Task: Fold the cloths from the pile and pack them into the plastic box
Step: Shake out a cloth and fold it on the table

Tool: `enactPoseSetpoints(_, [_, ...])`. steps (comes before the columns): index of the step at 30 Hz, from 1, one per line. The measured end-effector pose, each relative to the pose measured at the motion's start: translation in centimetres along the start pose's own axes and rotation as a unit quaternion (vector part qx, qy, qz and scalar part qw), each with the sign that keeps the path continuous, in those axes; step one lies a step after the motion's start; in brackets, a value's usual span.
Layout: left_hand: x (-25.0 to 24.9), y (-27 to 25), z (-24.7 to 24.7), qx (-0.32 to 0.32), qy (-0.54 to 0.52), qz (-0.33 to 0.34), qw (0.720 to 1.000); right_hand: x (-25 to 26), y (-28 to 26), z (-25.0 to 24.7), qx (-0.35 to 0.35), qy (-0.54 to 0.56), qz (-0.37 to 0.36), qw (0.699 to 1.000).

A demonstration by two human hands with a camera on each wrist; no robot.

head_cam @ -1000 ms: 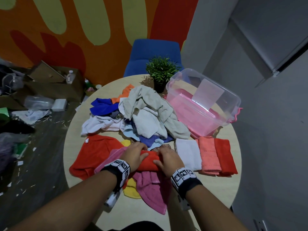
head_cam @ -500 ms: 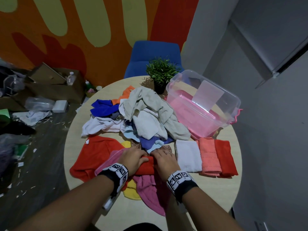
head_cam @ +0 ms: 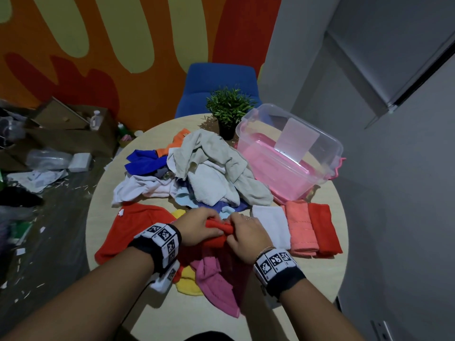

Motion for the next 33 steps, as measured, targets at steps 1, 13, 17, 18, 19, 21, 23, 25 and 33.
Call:
enactPoseSetpoints(1, [-1.1,0.2,0.0,-0.021,-0.057,0.013,0.998,-0.3,-0.5,-0.7,-0.013,0.025,0.004,1.000])
enactPoseSetpoints(13, [-6.1,7.1,7.4,-0.136,-0.158,0.025,0.978,-14.5,-5.8,-2.2,-0.070,0.151,0.256,0.952])
enactPoseSetpoints(17, [-5.0,7.6,10.2,-0.054,-0.072,-0.037,0.995,-21.1,-7.5,-1.1,-0.057,0.142,0.365,0.918])
enactPoseSetpoints(18, [-4.6,7.6,10.7,-0.045,-0.066,-0.055,0.995,-22.2,-7.4,-1.0,-0.056,0.149,0.370,0.915])
enactPoseSetpoints(19, [-4.3,7.7,11.1,-0.042,-0.065,-0.068,0.995,-22.9,-7.3,-0.9,-0.055,0.158,0.369,0.914])
enactPoseSetpoints(21, [-4.0,7.8,11.7,-0.046,-0.069,-0.079,0.993,-24.1,-6.5,-0.7,-0.047,0.174,0.362,0.915])
enactPoseSetpoints(23, [-3.8,8.0,12.3,-0.039,-0.069,-0.080,0.994,-24.9,-5.9,0.3,-0.017,0.160,0.364,0.917])
enactPoseSetpoints(25, [-3.5,8.1,12.7,-0.032,-0.032,-0.077,0.996,-25.4,-5.8,1.4,0.026,0.090,0.390,0.916])
enactPoseSetpoints(33, [-2.8,8.6,14.9,0.075,0.047,-0.114,0.990,-23.4,-6.2,3.8,0.042,0.025,0.329,0.943])
Point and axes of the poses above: each hand's wrist, its own y-axis towards the middle knuckle, its own z-axis out of the palm, x = y × z, the point moved 2 cm from there along y, towards the middle knuckle, and after that the axes turned 14 degrees about -y, right-handed, at the moved point
